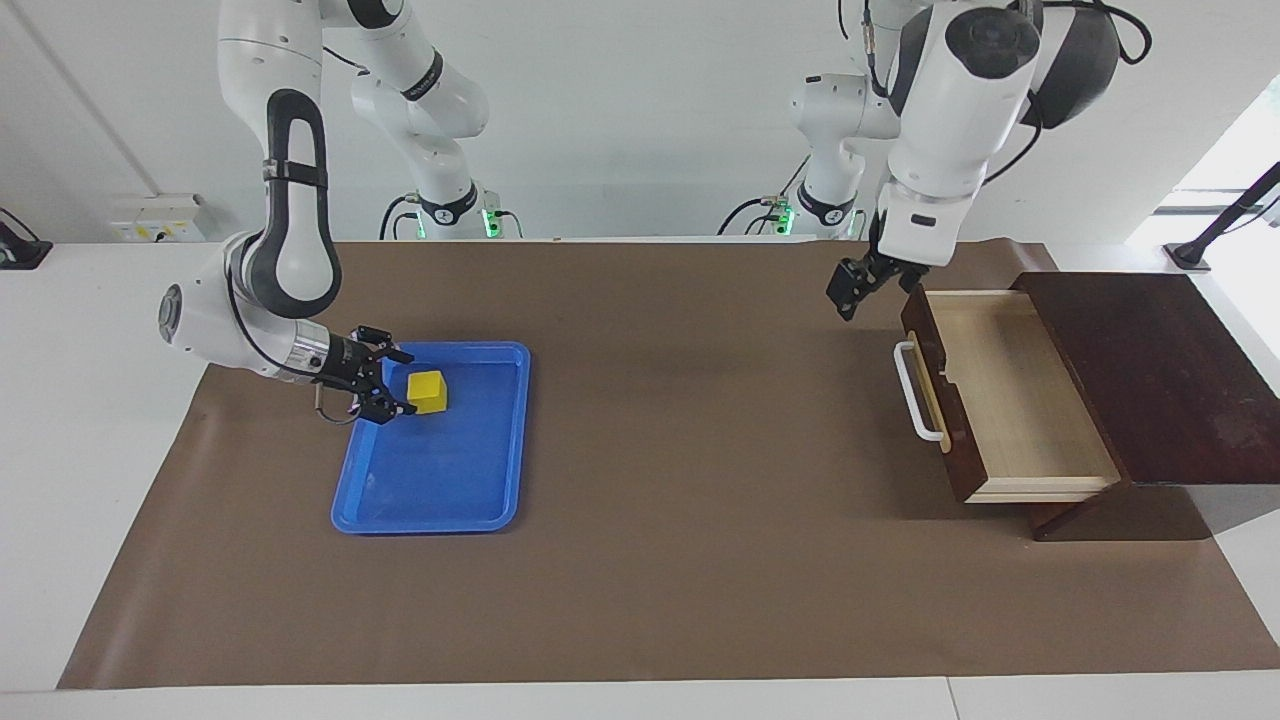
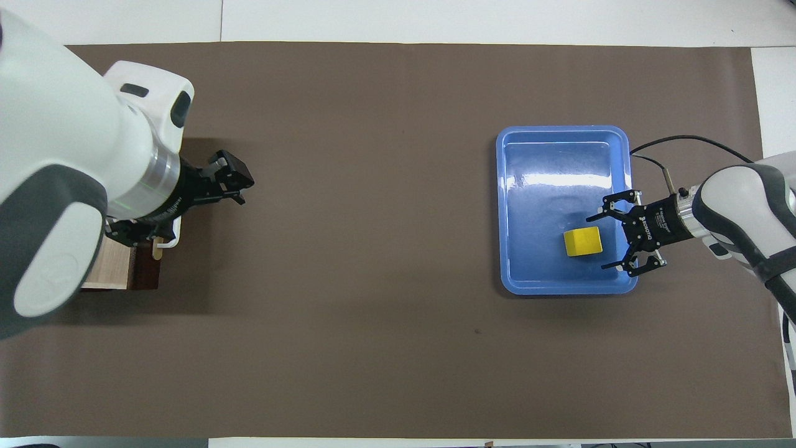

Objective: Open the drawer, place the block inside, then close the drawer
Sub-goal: 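Lower the right gripper onto the yellow block while the left gripper moves inward, then lift the yellow block with the right gripper toward the left gripper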

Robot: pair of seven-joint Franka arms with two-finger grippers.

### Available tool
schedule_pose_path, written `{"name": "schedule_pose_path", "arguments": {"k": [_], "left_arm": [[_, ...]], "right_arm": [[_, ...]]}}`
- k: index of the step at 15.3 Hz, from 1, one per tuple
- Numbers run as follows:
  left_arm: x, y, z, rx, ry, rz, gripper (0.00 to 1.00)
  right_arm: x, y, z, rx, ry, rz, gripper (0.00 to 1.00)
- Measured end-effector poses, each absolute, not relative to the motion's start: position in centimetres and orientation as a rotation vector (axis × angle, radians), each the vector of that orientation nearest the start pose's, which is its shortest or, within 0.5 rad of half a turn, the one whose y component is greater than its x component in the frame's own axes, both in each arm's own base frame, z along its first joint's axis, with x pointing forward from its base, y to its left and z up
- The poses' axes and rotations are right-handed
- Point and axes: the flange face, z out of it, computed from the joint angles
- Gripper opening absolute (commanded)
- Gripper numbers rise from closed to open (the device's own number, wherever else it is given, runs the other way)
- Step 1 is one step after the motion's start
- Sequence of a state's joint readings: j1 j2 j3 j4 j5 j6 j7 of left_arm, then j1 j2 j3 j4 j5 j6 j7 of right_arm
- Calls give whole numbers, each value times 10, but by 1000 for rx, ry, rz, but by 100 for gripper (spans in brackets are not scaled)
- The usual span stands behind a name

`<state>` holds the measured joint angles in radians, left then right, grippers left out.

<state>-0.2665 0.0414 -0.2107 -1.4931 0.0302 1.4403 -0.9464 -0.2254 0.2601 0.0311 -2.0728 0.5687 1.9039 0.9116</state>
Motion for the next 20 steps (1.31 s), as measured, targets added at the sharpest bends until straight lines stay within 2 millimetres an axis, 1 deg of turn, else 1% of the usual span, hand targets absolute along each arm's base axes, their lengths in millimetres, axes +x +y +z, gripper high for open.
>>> {"name": "schedule_pose_path", "arguments": {"k": [1, 2, 3, 4, 5, 7, 9, 11, 13, 14, 15, 16, 17, 19, 20], "left_arm": [[480, -267, 632, -2954, -793, 77, 100], [470, -278, 634, -2928, -870, 72, 100], [466, -281, 632, -2905, -944, 90, 100], [467, -277, 628, -2886, -1021, 119, 100], [473, -270, 625, -2869, -1107, 133, 100], [491, -250, 620, -2814, -1336, 111, 100], [504, -239, 612, -2726, -1577, 82, 100], [511, -242, 597, -2610, -1810, 58, 100], [512, -248, 580, -2500, -1960, 62, 100], [512, -253, 572, -2466, -1998, 68, 100], [512, -260, 565, -2443, -2015, 76, 100], [509, -270, 555, -2425, -2015, 90, 100], [505, -282, 544, -2411, -2011, 100, 100], [497, -303, 524, -2388, -2028, 107, 100], [494, -309, 516, -2368, -2044, 108, 100]], "right_arm": [[536, -66, 286, -2064, 1763, 794, 100], [536, -65, 286, -2065, 1762, 794, 100], [536, -65, 286, -2066, 1761, 794, 100], [536, -65, 286, -2067, 1759, 794, 100], [536, -65, 286, -2068, 1757, 794, 100], [536, -65, 285, -2075, 1746, 793, 100], [535, -65, 285, -2081, 1737, 793, 100], [535, -65, 285, -2083, 1734, 793, 100], [535, -65, 284, -2084, 1731, 792, 100], [535, -65, 284, -2086, 1728, 792, 93], [534, -65, 284, -2090, 1723, 792, 60], [534, -65, 283, -2094, 1715, 792, 33], [533, -65, 282, -2098, 1708, 794, 1], [531, -64, 280, -2102, 1703, 795, 0], [531, -64, 279, -2102, 1703, 797, 0]]}}
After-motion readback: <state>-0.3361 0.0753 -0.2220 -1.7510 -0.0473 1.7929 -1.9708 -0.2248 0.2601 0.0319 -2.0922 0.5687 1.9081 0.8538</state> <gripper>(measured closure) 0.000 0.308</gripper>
